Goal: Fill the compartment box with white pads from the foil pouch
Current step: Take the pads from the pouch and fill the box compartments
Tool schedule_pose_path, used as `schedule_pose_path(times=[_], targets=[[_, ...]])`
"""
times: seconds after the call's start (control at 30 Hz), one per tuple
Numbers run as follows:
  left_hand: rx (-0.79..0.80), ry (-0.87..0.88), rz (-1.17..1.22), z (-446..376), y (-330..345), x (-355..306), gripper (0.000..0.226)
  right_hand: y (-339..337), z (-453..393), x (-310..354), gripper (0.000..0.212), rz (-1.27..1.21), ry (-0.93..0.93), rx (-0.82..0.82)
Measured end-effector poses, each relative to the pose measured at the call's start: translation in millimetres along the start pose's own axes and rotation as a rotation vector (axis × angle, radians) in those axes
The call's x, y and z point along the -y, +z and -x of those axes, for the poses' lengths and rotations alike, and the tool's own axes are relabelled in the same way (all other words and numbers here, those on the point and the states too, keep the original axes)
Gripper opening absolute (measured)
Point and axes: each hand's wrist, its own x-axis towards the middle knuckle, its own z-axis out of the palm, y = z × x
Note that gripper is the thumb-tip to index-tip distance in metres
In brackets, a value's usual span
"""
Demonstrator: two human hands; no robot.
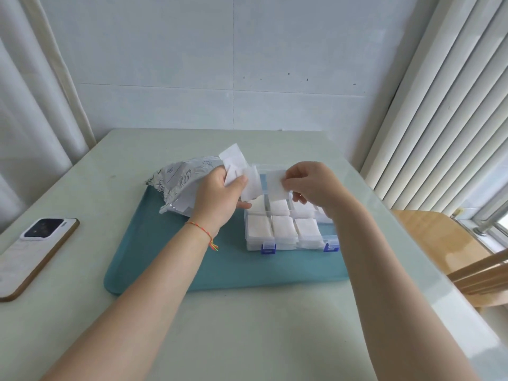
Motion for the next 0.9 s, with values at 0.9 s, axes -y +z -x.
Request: schedule_pose_path(times=[0.9], targets=[[0.242, -0.265, 0.427, 5.2, -4.1, -9.9, 0.030, 33.7, 9.0, 15.7, 0.012, -0.174, -0.059, 0.031]])
